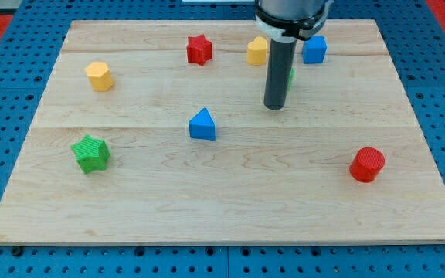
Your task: Place the green circle in between the yellow heart and red circle
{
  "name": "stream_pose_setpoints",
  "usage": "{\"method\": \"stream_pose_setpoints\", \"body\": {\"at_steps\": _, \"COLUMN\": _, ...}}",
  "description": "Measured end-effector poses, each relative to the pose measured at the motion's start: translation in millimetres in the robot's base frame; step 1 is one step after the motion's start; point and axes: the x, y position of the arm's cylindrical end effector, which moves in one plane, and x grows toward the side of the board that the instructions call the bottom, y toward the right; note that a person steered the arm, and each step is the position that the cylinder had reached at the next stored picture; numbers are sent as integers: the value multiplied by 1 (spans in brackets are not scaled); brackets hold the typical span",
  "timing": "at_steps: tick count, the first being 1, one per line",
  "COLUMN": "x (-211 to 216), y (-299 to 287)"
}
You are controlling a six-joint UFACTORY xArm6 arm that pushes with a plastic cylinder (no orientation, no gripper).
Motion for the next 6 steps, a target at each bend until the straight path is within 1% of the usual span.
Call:
{"method": "stream_pose_setpoints", "body": {"at_steps": 4, "x": -24, "y": 24}}
{"method": "stream_pose_setpoints", "body": {"at_steps": 5, "x": -25, "y": 24}}
{"method": "stream_pose_setpoints", "body": {"at_steps": 6, "x": -12, "y": 23}}
